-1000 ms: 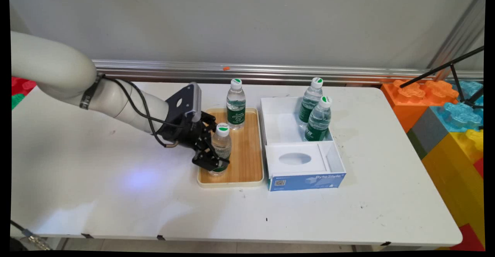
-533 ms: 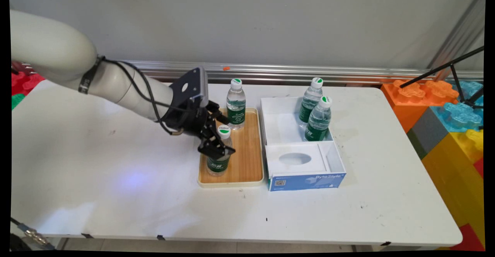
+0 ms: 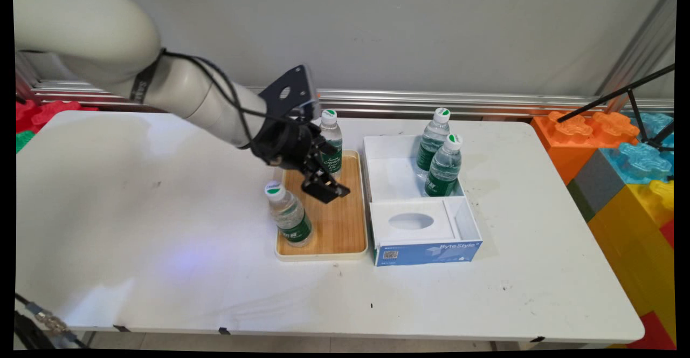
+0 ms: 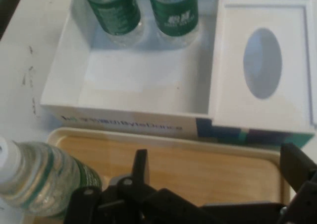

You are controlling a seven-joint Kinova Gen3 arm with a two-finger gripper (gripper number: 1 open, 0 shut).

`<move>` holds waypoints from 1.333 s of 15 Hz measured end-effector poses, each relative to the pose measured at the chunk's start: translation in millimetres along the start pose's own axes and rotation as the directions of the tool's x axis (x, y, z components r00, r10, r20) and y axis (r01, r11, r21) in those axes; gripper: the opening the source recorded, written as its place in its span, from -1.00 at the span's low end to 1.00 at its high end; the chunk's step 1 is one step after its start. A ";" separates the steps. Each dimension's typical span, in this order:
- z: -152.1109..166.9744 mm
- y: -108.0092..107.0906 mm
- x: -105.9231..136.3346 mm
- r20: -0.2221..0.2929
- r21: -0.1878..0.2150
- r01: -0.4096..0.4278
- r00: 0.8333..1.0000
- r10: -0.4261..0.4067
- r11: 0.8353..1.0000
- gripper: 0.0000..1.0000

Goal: Pick up the green bottle from the white box

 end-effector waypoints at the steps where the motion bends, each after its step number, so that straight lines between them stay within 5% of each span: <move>1: 1.7 -0.1 5.8 0.004 0.005 0.010 1.000 -0.010 1.000 1.00; 7: 26.9 -0.4 33.8 0.004 0.032 0.061 0.998 -0.061 0.998 1.00; 20: 138.0 0.7 81.5 -0.081 0.049 0.178 0.981 -0.174 0.983 1.00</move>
